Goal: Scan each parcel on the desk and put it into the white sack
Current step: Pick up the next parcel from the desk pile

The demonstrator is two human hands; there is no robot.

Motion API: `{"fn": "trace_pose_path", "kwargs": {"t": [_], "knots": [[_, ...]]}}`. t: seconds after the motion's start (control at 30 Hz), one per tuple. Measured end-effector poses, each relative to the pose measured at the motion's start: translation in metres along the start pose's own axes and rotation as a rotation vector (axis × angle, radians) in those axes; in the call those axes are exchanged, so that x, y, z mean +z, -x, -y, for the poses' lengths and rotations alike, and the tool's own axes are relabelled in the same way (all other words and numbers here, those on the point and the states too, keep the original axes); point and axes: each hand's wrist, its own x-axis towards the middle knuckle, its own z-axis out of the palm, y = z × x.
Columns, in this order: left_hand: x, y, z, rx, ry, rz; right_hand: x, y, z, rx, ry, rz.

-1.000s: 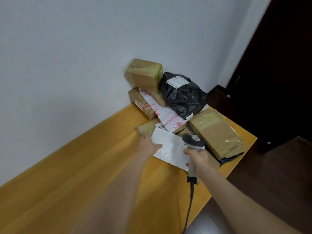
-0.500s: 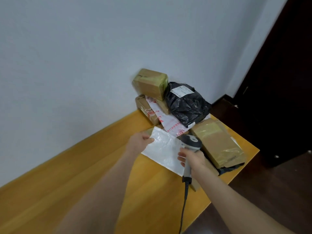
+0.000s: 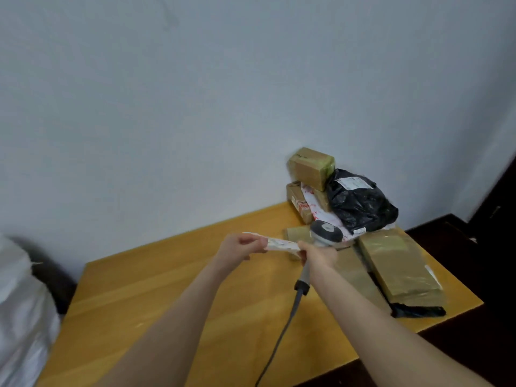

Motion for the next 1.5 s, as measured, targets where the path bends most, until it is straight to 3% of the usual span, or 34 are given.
{"fn": "trace_pose_path", "kwargs": {"t": [0.2, 0.37, 0.47, 0.73, 0.87, 1.13, 1.5], "knots": [[-0.047, 0.039, 0.037, -0.219, 0.074, -0.454, 0.031, 0.036, -0.009, -0.197, 0.28, 0.087], [-0.082, 0.063, 0.053, -0.376, 0.081, -0.235, 0.062, 0.07, -0.018, -0.33, 0.353, 0.271], [-0.098, 0.076, 0.063, -0.385, 0.148, -0.161, 0.084, 0.085, -0.025, -0.371, 0.384, 0.325], [-0.195, 0.092, 0.12, -0.343, 0.287, -0.543, 0.156, 0.128, -0.063, -0.259, 0.269, 0.437], [-0.249, 0.091, 0.151, -0.346, 0.359, -0.655, 0.193, 0.166, -0.088, -0.229, 0.298, 0.517], [-0.318, 0.079, 0.193, -0.359, 0.334, -0.739, 0.25, 0.238, -0.132, -0.257, 0.421, 0.62], [-0.337, 0.097, 0.2, -0.367, 0.314, -0.79, 0.262, 0.268, -0.146, -0.252, 0.498, 0.638]]}}
